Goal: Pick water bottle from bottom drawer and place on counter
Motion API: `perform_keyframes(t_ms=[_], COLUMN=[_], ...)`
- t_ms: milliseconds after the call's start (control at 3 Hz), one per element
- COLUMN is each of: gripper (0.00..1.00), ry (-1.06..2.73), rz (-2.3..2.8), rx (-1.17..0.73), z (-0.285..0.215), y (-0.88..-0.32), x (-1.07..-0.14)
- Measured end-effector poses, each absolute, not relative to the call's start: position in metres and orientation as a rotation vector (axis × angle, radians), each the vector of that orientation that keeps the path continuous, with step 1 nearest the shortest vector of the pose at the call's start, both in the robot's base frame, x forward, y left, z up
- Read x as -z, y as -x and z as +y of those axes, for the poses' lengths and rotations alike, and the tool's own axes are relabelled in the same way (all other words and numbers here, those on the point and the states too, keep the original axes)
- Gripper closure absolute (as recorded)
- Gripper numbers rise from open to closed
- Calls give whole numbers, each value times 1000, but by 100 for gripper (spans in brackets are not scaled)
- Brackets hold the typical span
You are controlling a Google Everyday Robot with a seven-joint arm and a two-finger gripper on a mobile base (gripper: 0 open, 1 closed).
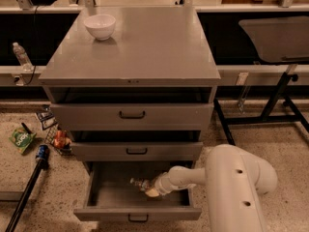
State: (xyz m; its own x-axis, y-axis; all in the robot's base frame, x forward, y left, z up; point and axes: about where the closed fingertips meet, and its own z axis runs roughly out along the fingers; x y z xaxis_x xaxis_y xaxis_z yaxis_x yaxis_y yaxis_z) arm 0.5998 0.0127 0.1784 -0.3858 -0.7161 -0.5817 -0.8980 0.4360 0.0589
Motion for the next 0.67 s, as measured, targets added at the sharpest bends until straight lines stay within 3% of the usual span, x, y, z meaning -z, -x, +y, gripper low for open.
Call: perform_keyframes(t_ms=[667], gripper=[100], ry=[1419], rz=[2162], rx=[-556], z=[-16], y=[-556], x=[-237])
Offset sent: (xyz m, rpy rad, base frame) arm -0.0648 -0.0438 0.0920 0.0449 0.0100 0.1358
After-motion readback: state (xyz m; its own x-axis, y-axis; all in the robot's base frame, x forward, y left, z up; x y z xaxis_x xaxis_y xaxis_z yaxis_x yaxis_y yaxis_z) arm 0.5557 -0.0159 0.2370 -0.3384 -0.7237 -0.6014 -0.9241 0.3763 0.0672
